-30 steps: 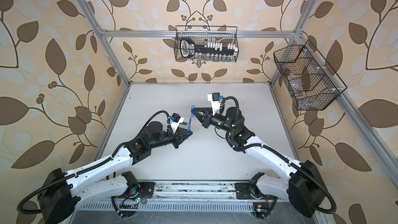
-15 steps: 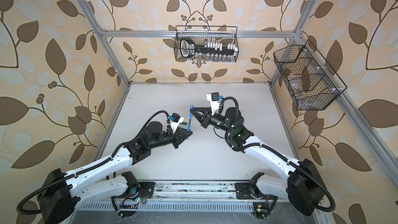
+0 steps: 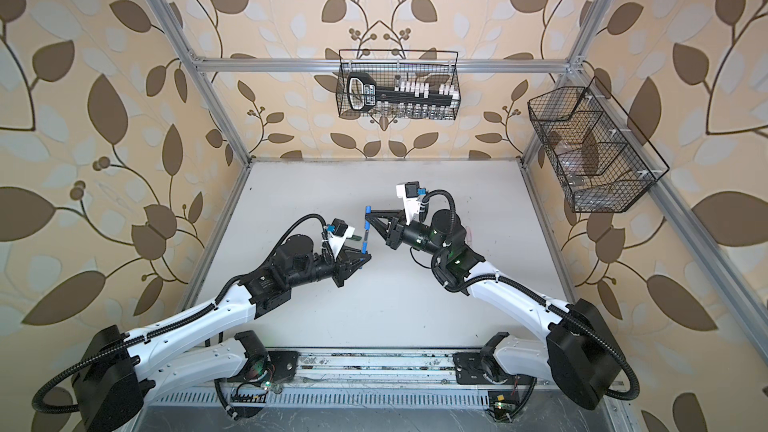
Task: Insert the pens into the pen caps
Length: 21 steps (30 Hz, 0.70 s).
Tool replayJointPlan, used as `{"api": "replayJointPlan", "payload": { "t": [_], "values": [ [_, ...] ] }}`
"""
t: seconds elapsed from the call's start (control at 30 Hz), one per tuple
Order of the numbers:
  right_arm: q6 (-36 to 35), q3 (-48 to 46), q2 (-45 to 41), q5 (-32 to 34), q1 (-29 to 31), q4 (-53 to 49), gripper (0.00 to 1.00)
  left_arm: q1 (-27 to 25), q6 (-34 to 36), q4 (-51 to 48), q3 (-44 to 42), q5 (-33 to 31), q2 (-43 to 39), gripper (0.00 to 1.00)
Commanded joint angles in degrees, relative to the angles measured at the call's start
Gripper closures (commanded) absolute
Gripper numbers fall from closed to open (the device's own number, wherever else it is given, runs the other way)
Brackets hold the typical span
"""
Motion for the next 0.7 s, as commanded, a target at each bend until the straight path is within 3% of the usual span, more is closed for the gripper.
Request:
{"api": "replayJointPlan", "payload": {
  "t": [0.0,0.67],
  "values": [
    [0.9,-1.3,-0.6,0.2,0.2,2.2,0.85,-0.5,0.2,2.8,0.0,-0.6,-1.6,1.0],
    [3.2,-3.4,-1.4,-0.2,0.7,5.4,0.85,-0.5,0.1,3.0,0.3,-0.6,-0.4,1.0]
  ]
}}
